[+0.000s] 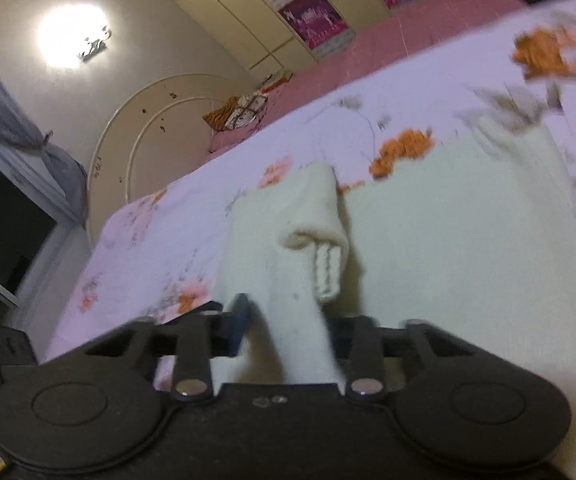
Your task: Fold small clothes
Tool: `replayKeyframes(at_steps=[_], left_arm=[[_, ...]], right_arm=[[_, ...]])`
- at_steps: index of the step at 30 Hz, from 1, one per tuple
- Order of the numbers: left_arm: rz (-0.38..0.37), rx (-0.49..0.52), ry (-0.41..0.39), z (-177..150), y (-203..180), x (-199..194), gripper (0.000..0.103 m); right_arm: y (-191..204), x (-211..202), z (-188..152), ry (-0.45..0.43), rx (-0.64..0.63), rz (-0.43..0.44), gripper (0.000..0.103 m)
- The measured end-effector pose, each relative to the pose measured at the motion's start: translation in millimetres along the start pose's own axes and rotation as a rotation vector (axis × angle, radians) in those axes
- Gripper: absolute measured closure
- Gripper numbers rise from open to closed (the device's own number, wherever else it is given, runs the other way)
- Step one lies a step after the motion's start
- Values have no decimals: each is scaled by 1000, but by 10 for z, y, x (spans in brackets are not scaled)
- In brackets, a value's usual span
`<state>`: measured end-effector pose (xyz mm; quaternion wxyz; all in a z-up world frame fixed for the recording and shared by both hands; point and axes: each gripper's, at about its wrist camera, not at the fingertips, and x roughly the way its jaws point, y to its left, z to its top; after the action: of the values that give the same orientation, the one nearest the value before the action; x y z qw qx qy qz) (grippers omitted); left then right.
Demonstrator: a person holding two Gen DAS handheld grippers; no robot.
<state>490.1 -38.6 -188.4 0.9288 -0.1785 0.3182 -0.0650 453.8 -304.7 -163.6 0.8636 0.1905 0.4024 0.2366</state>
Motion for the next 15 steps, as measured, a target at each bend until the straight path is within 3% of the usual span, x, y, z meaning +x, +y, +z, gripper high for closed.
replayKeyframes(at_steps=[5,8,9,11,13,15], left_arm=[[-58,58,-34,35,-227,-119,61],[-117,105,-28,-10,-452,-129,61],[-131,116,-19,-38,-514,-124,58],[-132,141,5,-128,-629,-96,40],[-115,173,49,-221,-695,-25,39],[-109,193,89,-301,-718,31,39]], right_arm=[[161,-413,-52,-138,-63,-48,90],[145,-685,-115,-176,-70,-91,90],[112,-792,-161,-196,-65,-116,90],[14,-965,-274,-231,-40,-168,89],[-171,-968,-365,-207,5,-223,89],[-465,-870,-424,-137,126,-234,85]])
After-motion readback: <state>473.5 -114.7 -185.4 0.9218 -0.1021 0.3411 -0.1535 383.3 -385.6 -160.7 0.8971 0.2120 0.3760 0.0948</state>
